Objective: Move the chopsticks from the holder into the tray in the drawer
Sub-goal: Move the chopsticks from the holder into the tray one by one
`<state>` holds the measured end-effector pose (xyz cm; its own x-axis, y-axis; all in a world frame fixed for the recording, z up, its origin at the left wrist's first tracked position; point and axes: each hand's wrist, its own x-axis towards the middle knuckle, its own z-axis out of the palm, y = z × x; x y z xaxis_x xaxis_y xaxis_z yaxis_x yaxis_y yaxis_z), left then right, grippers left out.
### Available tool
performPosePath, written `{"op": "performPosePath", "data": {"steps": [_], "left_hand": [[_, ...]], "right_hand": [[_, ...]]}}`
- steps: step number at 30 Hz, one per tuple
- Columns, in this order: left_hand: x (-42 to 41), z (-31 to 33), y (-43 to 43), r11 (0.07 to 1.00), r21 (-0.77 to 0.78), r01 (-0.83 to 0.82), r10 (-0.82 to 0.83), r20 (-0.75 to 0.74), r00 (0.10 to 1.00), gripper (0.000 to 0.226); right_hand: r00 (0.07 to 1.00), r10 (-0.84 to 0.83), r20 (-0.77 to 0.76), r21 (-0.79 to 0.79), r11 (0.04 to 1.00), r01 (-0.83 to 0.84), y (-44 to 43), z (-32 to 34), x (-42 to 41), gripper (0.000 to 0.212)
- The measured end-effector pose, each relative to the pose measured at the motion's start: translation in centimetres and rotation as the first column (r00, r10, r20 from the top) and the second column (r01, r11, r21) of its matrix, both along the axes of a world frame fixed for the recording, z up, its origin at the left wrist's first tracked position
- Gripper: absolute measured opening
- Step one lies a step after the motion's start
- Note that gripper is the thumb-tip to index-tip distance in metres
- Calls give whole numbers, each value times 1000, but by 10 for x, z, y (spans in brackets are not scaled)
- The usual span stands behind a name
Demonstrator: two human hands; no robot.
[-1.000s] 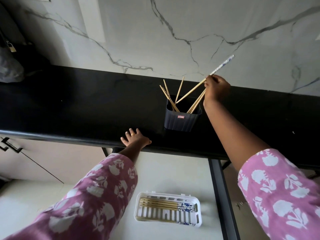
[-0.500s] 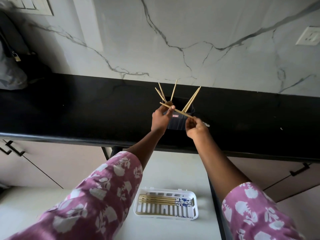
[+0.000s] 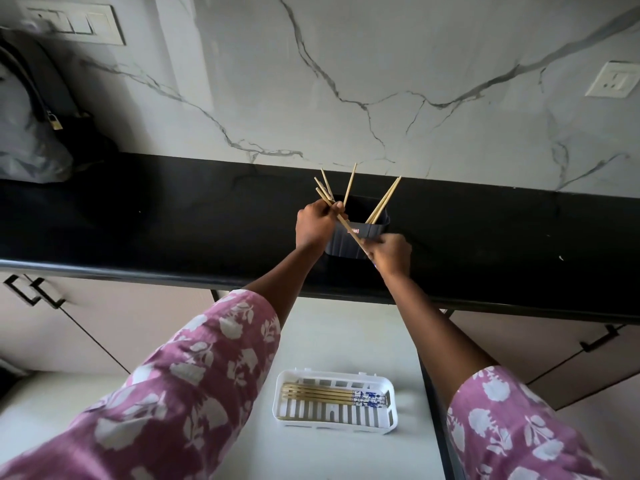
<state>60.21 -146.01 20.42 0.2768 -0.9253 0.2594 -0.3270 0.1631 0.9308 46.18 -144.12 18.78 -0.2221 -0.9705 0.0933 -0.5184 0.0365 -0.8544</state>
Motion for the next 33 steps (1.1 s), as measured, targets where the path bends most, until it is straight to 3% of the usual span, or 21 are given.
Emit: {"op": "performPosePath", "data": {"steps": [3,7,10,14,17,22,26,30,33], "left_hand": [[3,-3,2,999,24,38,-38,6,999,20],[5,-13,7,995,27,93,-92,-18,996,18],[12,-24,9,990,63,126,-125,-15,992,23],[29,-46,8,977,183,109,-75,-180,981,46],[49,-73,6,931,365,18,-21,4,1000,59],[78,-115,3,804,578,-139,-110,374,921,68],[96,-128,0,604,761,-237,-247,462,852,89],[101,-130,-5,570,785,-242,-299,473,829,100],[90,-122,-10,544,794,-270,-241,456,857,110]], "right_hand": [[955,143,-258,-169,967,-190,4,3,4,22],[874,227,-430,-151,936,-318,3,-6,14,21],[885,222,-410,-123,948,-295,2,-17,18,20],[945,191,-266,-15,979,-203,8,-38,20,21],[970,209,-121,76,977,-201,23,-60,22,22],[905,403,-134,284,891,-355,59,-108,25,18],[807,545,-228,480,784,-394,88,-150,22,19],[618,704,-349,606,673,-424,106,-181,19,18],[508,784,-358,665,595,-450,116,-195,21,17]]}}
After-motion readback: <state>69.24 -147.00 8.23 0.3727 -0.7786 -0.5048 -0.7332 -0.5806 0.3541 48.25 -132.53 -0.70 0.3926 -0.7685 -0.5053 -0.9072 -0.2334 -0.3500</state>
